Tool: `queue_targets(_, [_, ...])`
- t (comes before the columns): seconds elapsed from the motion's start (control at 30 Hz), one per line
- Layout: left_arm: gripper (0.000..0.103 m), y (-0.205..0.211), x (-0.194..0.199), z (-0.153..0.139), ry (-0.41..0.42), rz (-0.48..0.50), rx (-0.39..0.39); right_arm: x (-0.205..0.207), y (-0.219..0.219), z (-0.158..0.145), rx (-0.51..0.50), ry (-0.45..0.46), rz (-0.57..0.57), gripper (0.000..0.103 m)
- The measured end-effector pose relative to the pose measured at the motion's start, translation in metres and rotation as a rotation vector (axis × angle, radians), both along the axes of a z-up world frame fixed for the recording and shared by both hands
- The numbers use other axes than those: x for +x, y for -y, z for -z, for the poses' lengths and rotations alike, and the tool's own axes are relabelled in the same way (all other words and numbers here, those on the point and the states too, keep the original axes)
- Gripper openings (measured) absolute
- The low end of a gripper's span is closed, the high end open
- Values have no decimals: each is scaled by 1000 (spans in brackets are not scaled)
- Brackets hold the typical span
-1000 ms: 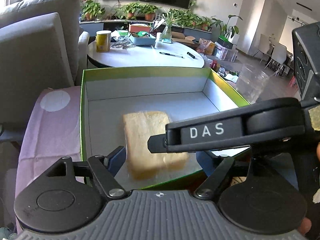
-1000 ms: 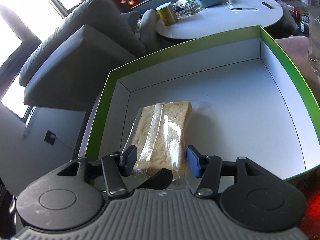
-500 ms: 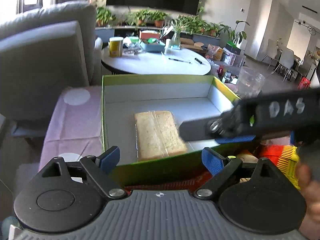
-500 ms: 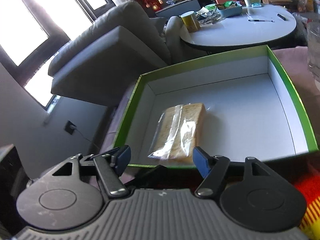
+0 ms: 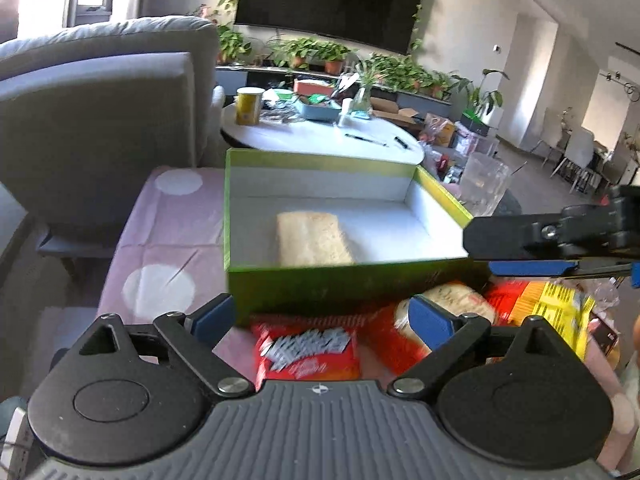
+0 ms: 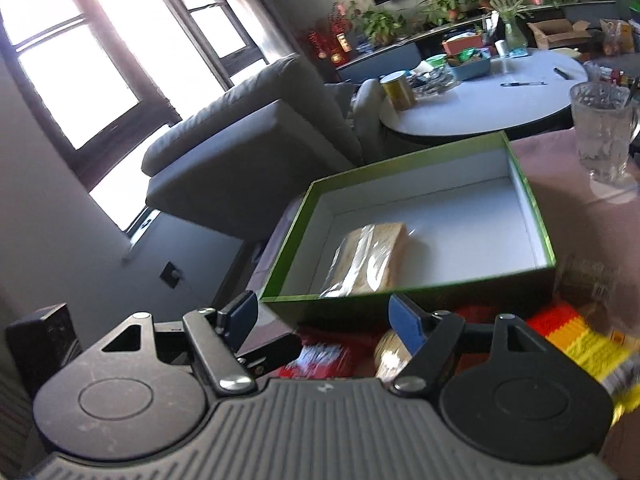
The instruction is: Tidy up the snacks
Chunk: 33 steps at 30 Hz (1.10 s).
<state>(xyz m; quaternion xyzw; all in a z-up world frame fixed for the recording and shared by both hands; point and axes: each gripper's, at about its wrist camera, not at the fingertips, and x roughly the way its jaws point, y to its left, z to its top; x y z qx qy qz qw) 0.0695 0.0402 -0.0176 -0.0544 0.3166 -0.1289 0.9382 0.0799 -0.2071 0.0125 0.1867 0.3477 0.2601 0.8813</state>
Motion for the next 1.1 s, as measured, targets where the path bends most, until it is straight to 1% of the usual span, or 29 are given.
queue_targets(0.1, [93, -10, -8, 8, -21, -13, -8, -7, -7, 2, 6, -6, -28, 86])
queue_targets(0.23, [93, -15, -18, 17, -40, 3, -10, -6, -23, 8, 3, -48, -33, 86])
queue_targets(0.33, [93, -17, -17, 27, -58, 10, -16, -2, -41, 17, -15, -90, -58, 86])
queue_targets(0.43, [93, -18, -16, 35, -78, 16, -34, 1, -56, 30, -59, -133, -62, 86])
queue_targets(0.53, [93, -16, -14, 43, -91, 37, -41, 3, -72, 46, -136, -157, -52, 86])
queue_targets(0.73, [93, -12, -9, 57, -111, 60, -40, 8, -80, 67, -170, -228, -37, 86])
queue_targets(0.9, [93, -13, -7, 62, -121, 67, -51, 9, -86, 71, -195, -231, -20, 86])
queue_targets(1.0, [93, -12, -4, 66, -130, 67, -41, 10, -90, 71, -217, -236, -11, 86])
queue_targets(1.1, [93, -11, -4, 69, -136, 69, -34, 14, -94, 75, -228, -259, -12, 86])
